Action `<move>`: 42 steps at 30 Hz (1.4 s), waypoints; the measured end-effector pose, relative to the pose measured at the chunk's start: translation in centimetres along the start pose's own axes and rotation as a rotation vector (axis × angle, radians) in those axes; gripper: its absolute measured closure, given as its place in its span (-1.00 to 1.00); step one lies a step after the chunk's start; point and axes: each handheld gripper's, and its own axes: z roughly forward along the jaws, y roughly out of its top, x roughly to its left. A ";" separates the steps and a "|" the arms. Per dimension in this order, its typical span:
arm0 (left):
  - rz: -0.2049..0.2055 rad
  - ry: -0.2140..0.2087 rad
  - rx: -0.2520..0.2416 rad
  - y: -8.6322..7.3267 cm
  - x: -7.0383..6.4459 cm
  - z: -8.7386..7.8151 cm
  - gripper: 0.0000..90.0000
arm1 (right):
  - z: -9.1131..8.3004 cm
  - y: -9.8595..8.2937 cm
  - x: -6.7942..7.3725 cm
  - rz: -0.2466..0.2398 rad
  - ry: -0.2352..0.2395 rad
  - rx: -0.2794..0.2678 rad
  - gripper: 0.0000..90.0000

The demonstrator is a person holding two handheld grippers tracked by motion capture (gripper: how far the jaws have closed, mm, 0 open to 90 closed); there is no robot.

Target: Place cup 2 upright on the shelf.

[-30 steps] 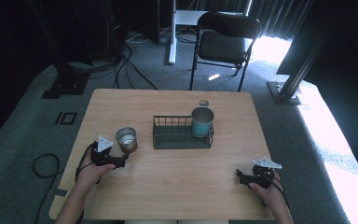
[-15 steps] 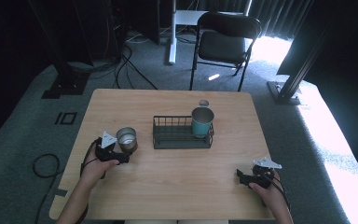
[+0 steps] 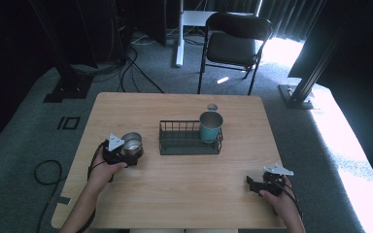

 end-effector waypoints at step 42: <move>-0.006 0.055 -0.097 2.3 -0.4 0.4 -0.67 | 0.0 0.0 0.0 -0.001 0.000 0.000 -0.74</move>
